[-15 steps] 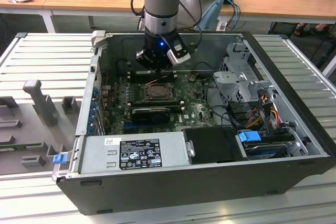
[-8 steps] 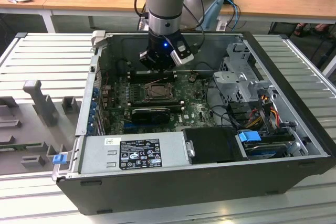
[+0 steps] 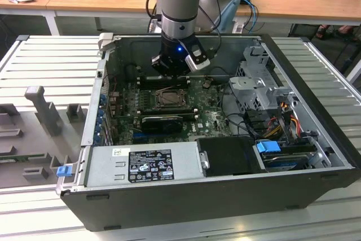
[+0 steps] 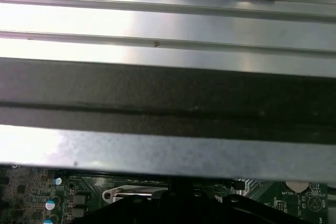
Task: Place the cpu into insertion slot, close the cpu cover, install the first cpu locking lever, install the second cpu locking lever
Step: 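Install the first cpu locking lever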
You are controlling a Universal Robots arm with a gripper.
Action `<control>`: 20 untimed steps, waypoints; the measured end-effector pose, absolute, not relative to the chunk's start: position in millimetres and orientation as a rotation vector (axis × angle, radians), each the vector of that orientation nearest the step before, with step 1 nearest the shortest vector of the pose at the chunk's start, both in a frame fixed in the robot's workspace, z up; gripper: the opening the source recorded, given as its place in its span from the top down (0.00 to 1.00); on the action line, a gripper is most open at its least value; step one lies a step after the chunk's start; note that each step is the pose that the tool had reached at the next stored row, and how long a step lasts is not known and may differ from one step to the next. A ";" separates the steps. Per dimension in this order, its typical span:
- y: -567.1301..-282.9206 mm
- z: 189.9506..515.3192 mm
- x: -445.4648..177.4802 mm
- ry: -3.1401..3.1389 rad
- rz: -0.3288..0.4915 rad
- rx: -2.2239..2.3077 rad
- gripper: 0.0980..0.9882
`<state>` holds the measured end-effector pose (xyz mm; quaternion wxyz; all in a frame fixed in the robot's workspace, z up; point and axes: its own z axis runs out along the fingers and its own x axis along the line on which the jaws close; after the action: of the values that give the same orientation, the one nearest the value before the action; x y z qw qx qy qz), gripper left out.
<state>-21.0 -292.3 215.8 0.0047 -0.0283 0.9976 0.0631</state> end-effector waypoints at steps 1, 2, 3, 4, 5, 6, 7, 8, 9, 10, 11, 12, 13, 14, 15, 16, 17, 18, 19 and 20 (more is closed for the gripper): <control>-292.3 215.7 -20.6 3.125 0.197 -0.089 0.99; -292.3 215.7 -20.2 3.125 0.197 -0.089 0.99; -292.4 215.5 -20.0 3.125 0.197 -0.090 0.99; -292.6 215.1 -19.8 3.125 0.197 -0.090 0.99; -292.7 214.5 -19.7 3.125 0.198 -0.090 0.99; -292.9 213.8 -19.6 3.125 0.198 -0.090 0.99; -292.9 213.4 -19.5 3.125 0.198 -0.090 0.99; -293.0 212.4 -19.2 3.125 0.197 -0.091 0.99; -293.1 212.0 -19.1 3.125 0.197 -0.091 0.99; -293.2 211.5 -19.0 3.125 0.197 -0.091 0.99; -293.3 210.9 -18.5 3.125 0.197 -0.091 0.99; -293.2 210.4 -18.2 3.125 0.197 -0.091 0.99; -293.2 209.8 -18.0 3.125 0.197 -0.092 0.99; -293.3 209.2 -18.0 3.125 0.197 -0.092 0.99; -293.2 208.4 -17.9 3.125 0.197 -0.092 0.99; -293.3 207.8 -17.8 3.125 0.197 -0.092 0.99; -293.3 206.9 -17.8 3.124 0.197 -0.092 0.99; -293.3 206.0 -17.8 3.124 0.197 -0.092 0.99; -293.3 205.2 -17.8 3.124 0.197 -0.093 0.99; -293.3 204.8 -17.8 3.124 0.197 -0.093 0.99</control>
<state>-17.8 -293.3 204.8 0.0048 -0.0296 0.9976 0.0630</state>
